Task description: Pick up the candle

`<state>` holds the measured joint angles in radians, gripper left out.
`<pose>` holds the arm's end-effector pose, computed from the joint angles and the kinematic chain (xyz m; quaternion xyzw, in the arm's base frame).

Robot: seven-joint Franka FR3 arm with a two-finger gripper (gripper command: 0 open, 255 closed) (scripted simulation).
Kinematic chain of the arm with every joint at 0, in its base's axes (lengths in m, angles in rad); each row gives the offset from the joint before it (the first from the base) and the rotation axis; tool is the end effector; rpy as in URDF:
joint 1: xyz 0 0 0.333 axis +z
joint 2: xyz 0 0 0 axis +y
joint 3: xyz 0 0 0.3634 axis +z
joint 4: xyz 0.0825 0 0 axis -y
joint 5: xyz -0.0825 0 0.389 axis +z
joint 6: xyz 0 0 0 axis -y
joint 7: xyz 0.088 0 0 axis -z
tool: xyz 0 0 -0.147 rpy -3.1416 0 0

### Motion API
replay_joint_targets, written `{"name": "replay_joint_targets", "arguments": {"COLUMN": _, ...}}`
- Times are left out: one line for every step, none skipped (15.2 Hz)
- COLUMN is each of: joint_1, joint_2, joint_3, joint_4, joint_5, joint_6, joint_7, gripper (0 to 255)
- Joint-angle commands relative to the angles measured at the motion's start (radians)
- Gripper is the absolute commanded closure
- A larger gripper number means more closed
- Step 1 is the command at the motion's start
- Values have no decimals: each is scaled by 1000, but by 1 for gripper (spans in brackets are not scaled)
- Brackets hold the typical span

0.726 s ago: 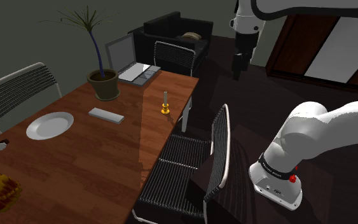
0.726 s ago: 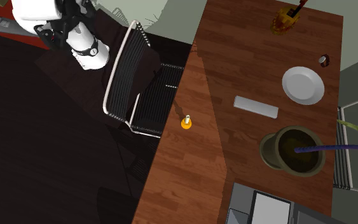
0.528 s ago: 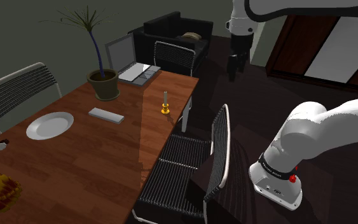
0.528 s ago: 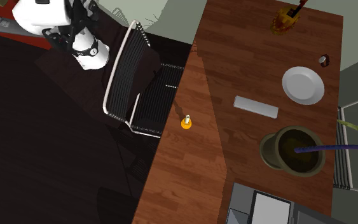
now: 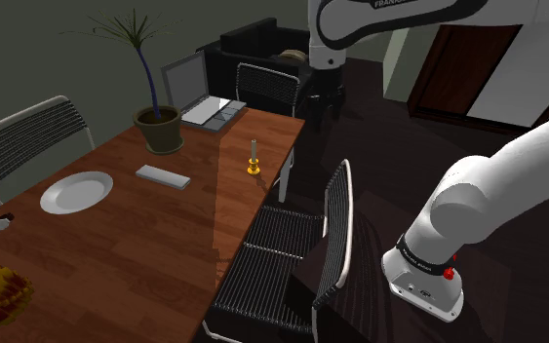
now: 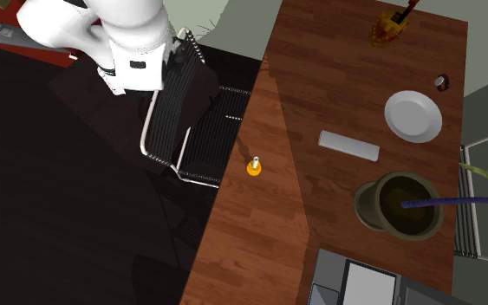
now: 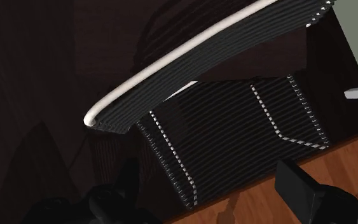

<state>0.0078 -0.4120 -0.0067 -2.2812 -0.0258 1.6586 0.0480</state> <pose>0.3815 -0.0034 0.5014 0.9942 -0.0204 -0.1048 0.0139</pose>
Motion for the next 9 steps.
{"name": "replay_joint_targets", "arguments": {"joint_1": 1, "joint_2": 96, "joint_3": 7, "joint_4": 54, "joint_5": 19, "joint_6": 23, "joint_7": 37, "gripper": 0}}
{"name": "replay_joint_targets", "arguments": {"joint_1": 1, "joint_2": 139, "joint_3": 9, "joint_4": 78, "joint_5": 28, "joint_6": 33, "joint_7": 53, "gripper": 0}}
{"name": "replay_joint_targets", "arguments": {"joint_1": 1, "joint_2": 183, "joint_3": 11, "joint_4": 104, "joint_5": 36, "joint_6": 42, "joint_7": 69, "gripper": 0}}
{"name": "replay_joint_targets", "arguments": {"joint_1": 1, "joint_2": 226, "joint_3": 12, "joint_4": 131, "joint_5": 44, "joint_6": 50, "joint_7": 84, "gripper": 0}}
{"name": "replay_joint_targets", "arguments": {"joint_1": 1, "joint_2": 270, "joint_3": 13, "joint_4": 159, "joint_5": 52, "joint_6": 57, "joint_7": 99, "gripper": 0}}
{"name": "replay_joint_targets", "arguments": {"joint_1": 1, "joint_2": 314, "joint_3": 14, "joint_4": 189, "joint_5": 60, "joint_6": 63, "joint_7": 113, "gripper": 0}}
{"name": "replay_joint_targets", "arguments": {"joint_1": 1, "joint_2": 357, "joint_3": 14, "joint_4": 220, "joint_5": 68, "joint_6": 67, "joint_7": 127, "gripper": 0}}
{"name": "replay_joint_targets", "arguments": {"joint_1": 1, "joint_2": 401, "joint_3": 14, "joint_4": 251, "joint_5": 76, "joint_6": 71, "joint_7": 141, "gripper": 0}}
{"name": "replay_joint_targets", "arguments": {"joint_1": 1, "joint_2": 445, "joint_3": 14, "joint_4": 285, "joint_5": 83, "joint_6": 73, "joint_7": 154, "gripper": 0}}
